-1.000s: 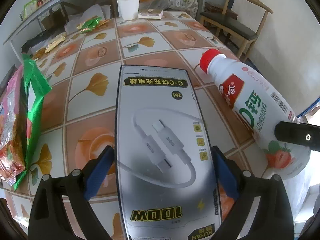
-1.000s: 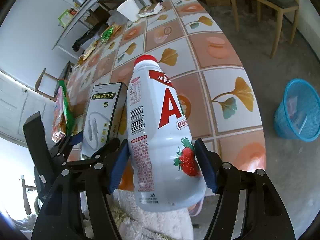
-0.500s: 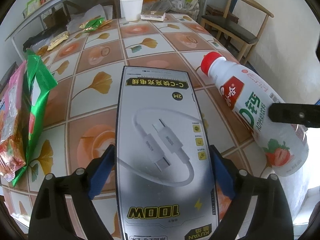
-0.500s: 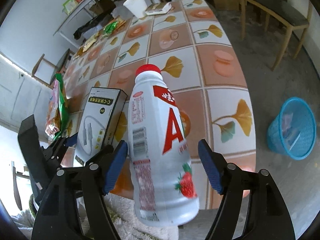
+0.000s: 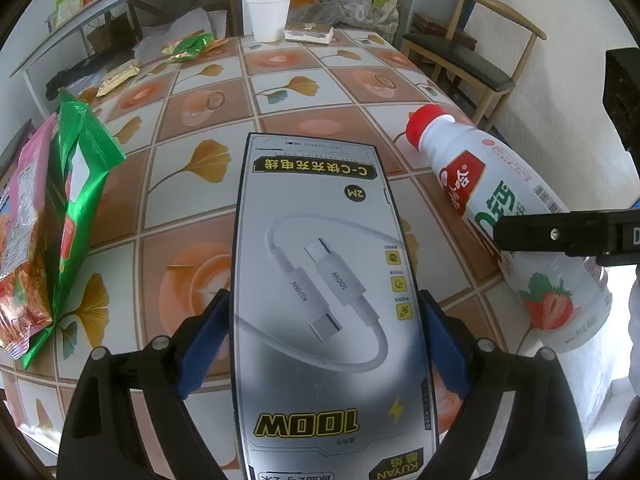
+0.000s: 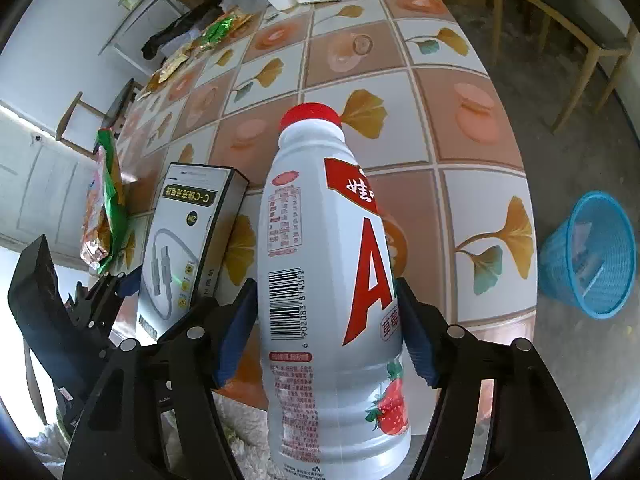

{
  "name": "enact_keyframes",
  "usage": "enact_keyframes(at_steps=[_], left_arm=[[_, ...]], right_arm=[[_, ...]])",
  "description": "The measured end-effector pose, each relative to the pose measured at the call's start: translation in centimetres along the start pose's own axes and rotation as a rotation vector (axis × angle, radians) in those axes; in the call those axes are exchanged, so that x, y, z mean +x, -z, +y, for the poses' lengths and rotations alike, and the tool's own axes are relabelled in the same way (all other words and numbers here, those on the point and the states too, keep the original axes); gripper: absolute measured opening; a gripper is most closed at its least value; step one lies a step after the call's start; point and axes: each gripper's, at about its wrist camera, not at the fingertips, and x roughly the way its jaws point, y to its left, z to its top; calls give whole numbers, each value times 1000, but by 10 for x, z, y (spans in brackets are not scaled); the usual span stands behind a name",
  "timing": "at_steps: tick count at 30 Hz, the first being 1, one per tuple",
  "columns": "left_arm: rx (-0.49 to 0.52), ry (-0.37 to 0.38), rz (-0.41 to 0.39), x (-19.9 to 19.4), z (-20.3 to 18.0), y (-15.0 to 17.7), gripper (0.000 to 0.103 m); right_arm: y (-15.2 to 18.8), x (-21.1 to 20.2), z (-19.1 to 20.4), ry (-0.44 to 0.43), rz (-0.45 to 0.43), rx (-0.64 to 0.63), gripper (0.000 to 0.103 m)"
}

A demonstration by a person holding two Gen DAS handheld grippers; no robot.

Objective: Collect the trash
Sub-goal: 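Hold milk bottle and cable box raised above the table with both grippers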

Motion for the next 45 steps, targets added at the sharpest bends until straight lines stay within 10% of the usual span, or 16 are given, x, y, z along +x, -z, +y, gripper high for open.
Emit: enact_keyframes(at_steps=[45], left_arm=[[-31,6,-49,-11,-1,1,87]], right_arm=[[13,-3,-3,-18,-19,44,61]])
